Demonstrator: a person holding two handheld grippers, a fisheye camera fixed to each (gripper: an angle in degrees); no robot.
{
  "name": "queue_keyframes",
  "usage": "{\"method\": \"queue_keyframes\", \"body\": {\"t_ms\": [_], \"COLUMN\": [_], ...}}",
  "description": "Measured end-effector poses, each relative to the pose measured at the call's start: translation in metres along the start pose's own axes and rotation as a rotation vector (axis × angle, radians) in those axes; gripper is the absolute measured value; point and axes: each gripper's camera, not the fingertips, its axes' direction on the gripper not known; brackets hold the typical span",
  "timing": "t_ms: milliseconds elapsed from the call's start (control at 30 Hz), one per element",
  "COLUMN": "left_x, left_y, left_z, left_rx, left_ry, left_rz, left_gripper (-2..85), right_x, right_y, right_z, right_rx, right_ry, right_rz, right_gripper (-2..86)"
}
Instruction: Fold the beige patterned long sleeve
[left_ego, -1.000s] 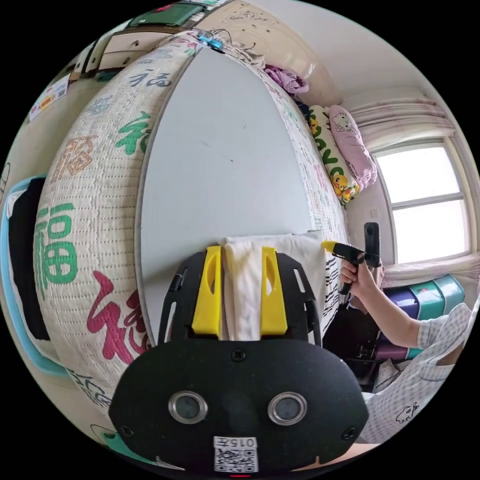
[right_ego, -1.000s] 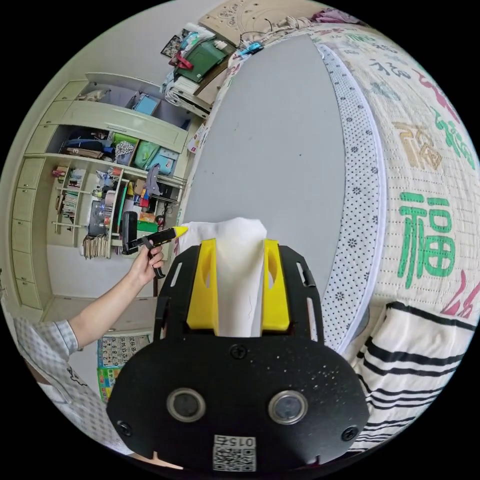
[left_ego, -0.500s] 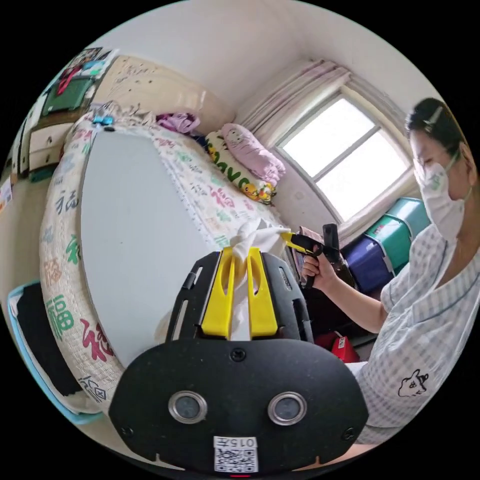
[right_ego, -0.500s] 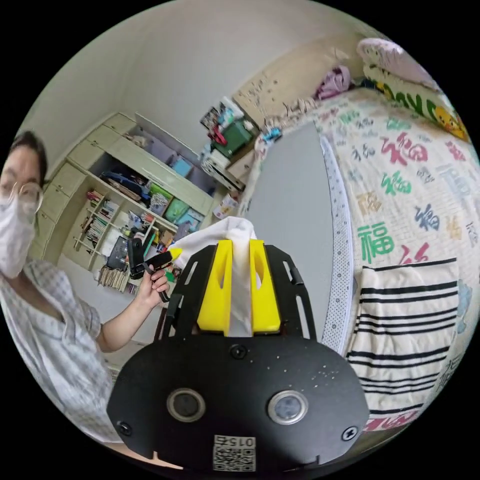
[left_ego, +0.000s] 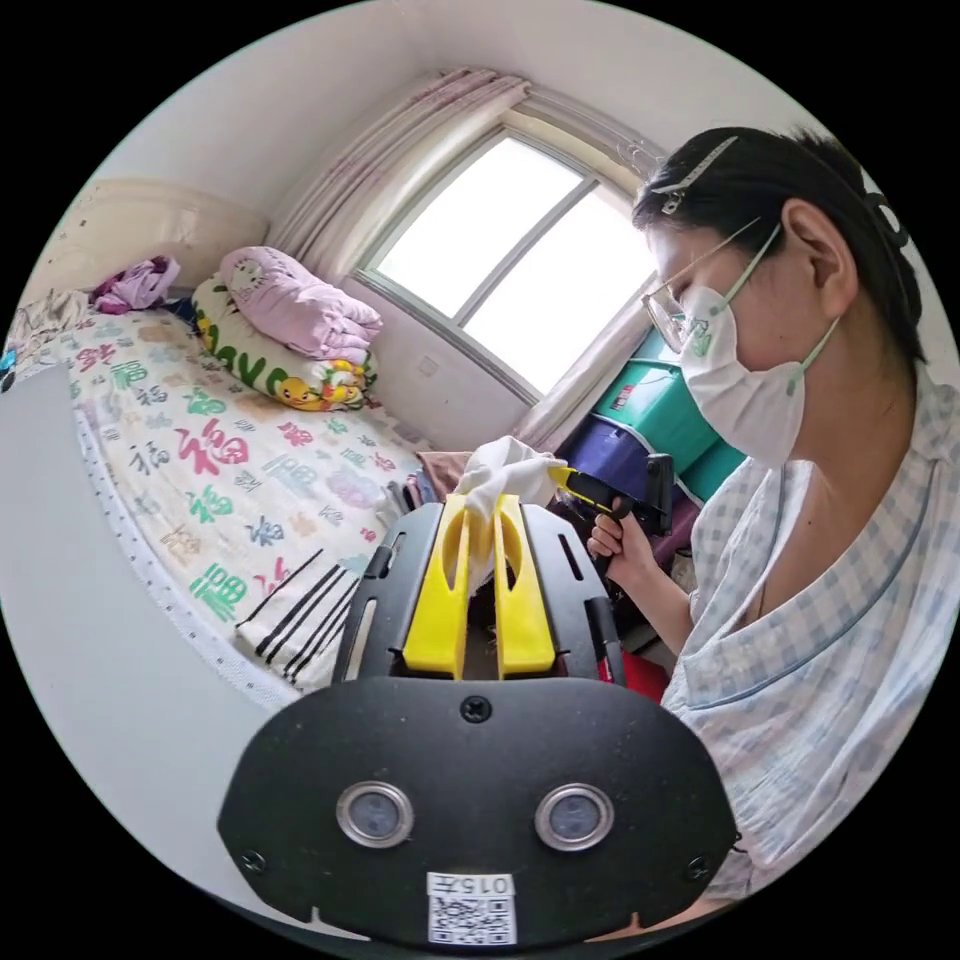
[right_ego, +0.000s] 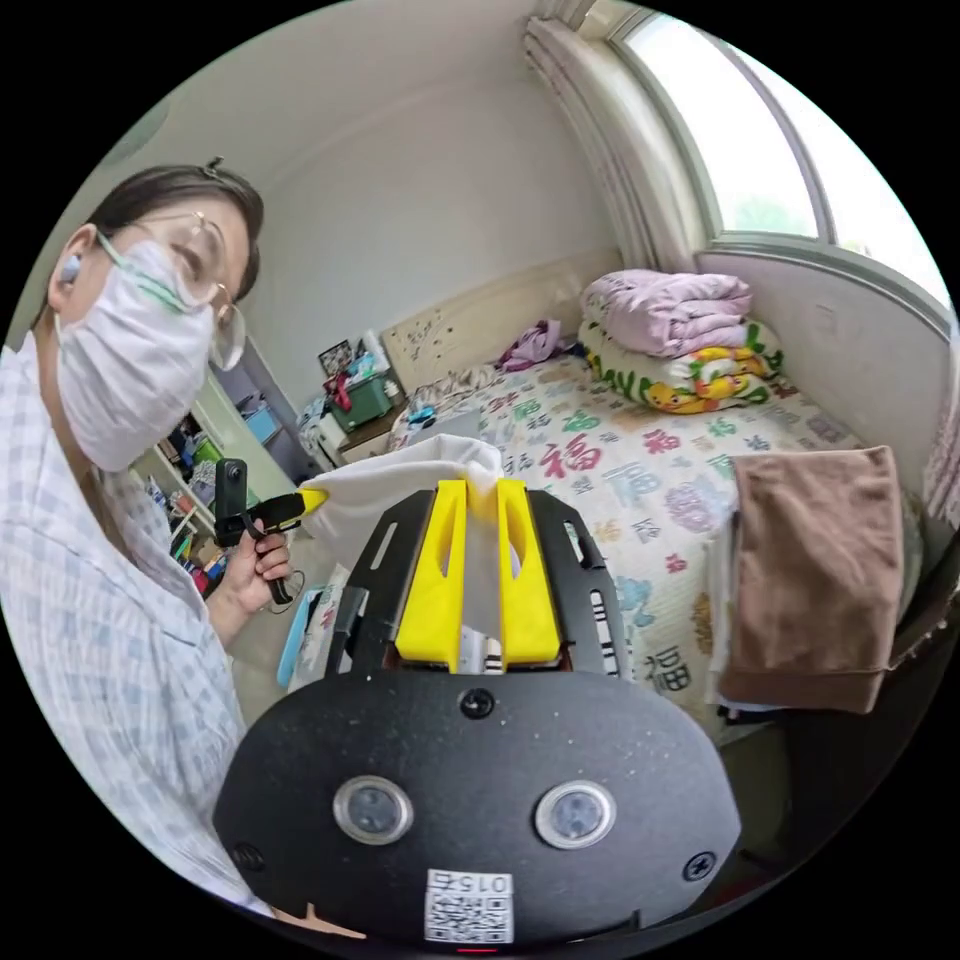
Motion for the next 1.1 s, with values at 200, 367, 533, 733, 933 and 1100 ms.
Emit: {"method": "queue_keyframes", "body": {"t_ms": [200, 367, 533, 733, 933, 1100], "left_x": [0.009, -0.030, -0.099, -0.135, -0.175, -0.211], "left_y": [-0.056, -0.105, -0.117, -0.112, -0.037, 0.052], "left_z": [0.177, 0.376, 0.552, 0.568, 0.475, 0.390], "left_rx": [-0.047, -0.135, -0.349, -0.262, -0.290, -0.405], "left_ry": [0.215, 0.243, -0.017, -0.030, -0.269, -0.592], "left_rz": [0.018, -0.002, -0.083, -0.160, -0.297, -0.592], "left_gripper": [2.8, 3.4, 5.2, 6.8, 6.9, 7.3], "right_x": [0.021, 0.104, 0.256, 0.243, 0.114, 0.007], "right_y": [-0.050, -0.093, -0.104, -0.113, -0.076, -0.005], "right_z": [-0.115, -0.098, 0.016, 0.019, -0.031, 0.070], "right_rx": [0.041, -0.007, -0.224, -0.206, -0.139, -0.429], "right_ry": [0.262, 0.518, 0.697, 0.687, 0.631, 0.095], "right_rz": [-0.031, -0.054, 0.156, 0.144, -0.001, -0.013], "right_gripper": [5.3, 4.9, 5.3, 6.3, 6.0, 5.8]}}
